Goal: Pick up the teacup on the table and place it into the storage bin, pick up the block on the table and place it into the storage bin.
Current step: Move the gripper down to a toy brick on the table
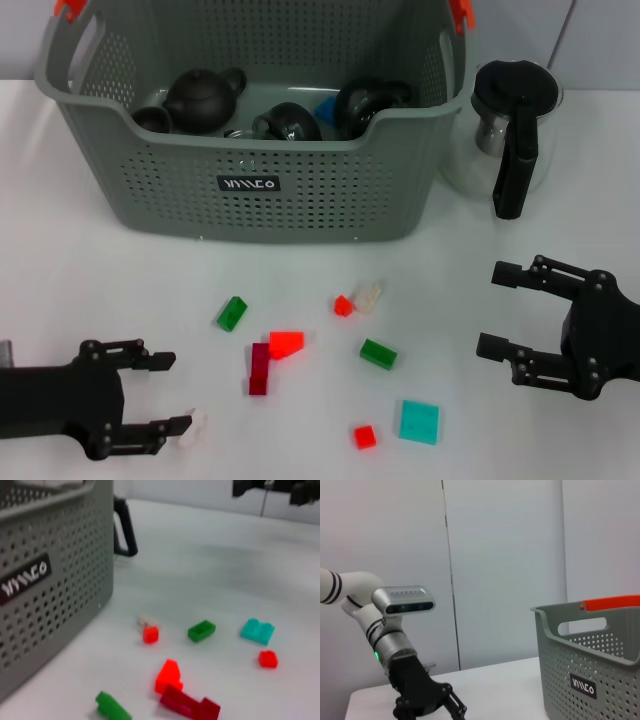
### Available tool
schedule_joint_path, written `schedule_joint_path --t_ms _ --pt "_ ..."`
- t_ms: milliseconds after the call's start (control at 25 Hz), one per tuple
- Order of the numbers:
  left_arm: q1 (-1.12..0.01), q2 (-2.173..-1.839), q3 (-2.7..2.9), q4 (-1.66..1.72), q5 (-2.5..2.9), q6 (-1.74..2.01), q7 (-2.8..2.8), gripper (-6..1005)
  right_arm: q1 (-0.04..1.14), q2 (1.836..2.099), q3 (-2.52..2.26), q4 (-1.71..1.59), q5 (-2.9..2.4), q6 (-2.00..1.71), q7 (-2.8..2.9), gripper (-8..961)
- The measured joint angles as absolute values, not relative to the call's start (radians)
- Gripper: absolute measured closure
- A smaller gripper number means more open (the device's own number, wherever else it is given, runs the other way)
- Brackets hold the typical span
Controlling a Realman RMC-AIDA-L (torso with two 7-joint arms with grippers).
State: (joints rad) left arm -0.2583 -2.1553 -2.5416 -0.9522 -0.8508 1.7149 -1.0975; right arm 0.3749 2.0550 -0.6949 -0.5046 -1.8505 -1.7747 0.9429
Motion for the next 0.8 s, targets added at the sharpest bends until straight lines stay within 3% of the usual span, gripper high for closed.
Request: schedule_joint_path --t_ms 200,800 --pt "-0.246 -2.170 -2.537 -0.930 -0.825 1.672 -1.095 270 0.373 2.055 -0.695 -0.505 -1.851 -1.773 0.943 131" --pt "-0.229 -2.171 -2.533 -0.915 -0.825 1.651 -1.040 273 0.374 2.059 -0.696 -0.505 -1.852 -1.762 0.945 129"
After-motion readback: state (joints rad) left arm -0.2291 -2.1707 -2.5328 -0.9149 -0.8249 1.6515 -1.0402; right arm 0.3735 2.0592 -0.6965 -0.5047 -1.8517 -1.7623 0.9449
